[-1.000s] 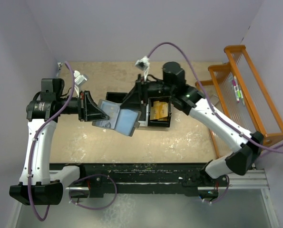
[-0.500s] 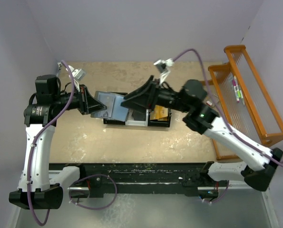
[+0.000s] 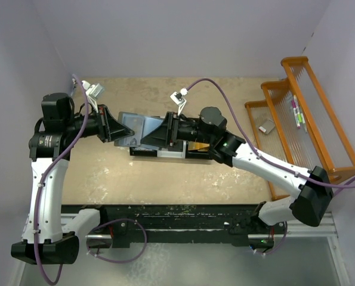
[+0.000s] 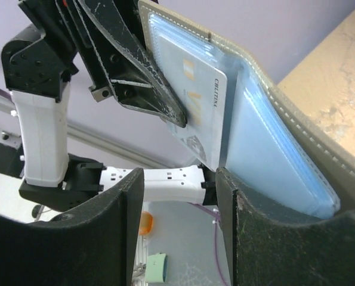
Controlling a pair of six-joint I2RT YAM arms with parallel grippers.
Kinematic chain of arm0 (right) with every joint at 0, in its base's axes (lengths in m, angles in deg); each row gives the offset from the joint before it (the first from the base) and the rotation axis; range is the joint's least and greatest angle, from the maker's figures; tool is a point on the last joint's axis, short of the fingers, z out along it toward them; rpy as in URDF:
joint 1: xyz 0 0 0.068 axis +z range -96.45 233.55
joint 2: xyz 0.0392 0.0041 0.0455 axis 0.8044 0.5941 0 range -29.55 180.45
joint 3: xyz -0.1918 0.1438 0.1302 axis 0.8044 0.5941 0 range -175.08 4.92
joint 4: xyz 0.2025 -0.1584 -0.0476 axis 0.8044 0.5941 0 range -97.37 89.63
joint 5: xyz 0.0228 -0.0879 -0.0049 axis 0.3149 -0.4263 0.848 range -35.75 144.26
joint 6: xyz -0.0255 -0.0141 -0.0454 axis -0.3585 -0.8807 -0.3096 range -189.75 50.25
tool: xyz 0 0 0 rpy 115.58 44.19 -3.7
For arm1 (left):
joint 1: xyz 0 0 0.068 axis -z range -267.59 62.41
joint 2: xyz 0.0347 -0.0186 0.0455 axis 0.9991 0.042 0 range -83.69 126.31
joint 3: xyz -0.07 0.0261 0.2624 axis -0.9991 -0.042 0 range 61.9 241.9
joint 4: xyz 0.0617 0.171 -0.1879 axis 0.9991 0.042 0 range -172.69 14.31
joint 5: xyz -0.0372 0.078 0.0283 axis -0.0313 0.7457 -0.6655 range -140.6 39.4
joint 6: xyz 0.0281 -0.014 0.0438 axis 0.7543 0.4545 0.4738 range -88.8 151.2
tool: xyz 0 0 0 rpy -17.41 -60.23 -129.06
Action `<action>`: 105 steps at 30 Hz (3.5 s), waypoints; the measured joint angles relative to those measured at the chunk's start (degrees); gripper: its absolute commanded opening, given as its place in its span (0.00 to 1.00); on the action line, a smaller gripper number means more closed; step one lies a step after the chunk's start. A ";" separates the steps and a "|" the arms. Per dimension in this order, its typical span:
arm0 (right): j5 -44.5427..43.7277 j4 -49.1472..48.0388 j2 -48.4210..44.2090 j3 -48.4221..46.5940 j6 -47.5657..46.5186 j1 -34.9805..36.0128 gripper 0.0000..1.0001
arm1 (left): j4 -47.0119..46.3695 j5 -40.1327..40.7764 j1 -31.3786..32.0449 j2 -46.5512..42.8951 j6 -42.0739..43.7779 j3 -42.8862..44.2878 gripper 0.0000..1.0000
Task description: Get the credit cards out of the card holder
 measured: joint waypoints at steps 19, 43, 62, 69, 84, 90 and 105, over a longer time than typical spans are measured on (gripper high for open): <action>3.06 -10.71 2.38 1.07 6.56 -0.83 0.20 | -7.96 -9.09 -0.37 -0.85 -9.75 -1.90 0.00; 11.02 -31.34 3.34 9.94 17.68 -4.31 0.00 | -10.25 -15.54 -0.35 -1.14 -13.33 -2.89 0.20; 11.04 -23.41 -5.35 17.29 14.67 -11.32 0.00 | 4.63 10.47 -0.26 1.92 4.72 7.74 0.00; 9.07 -9.77 -6.40 17.49 7.85 -14.01 0.00 | 9.57 24.72 -0.26 2.25 13.73 9.81 0.00; -7.72 8.74 22.91 -6.05 -4.50 -10.03 0.00 | 12.76 15.87 -0.26 -1.99 16.74 12.87 0.00; -13.18 13.09 32.35 -12.83 -6.01 -7.26 0.00 | 12.76 9.18 -0.26 -2.69 15.56 12.87 0.00; -17.57 22.97 44.24 -26.71 -8.90 -5.05 0.38 | 12.72 -1.31 -0.26 -2.12 11.56 13.92 0.00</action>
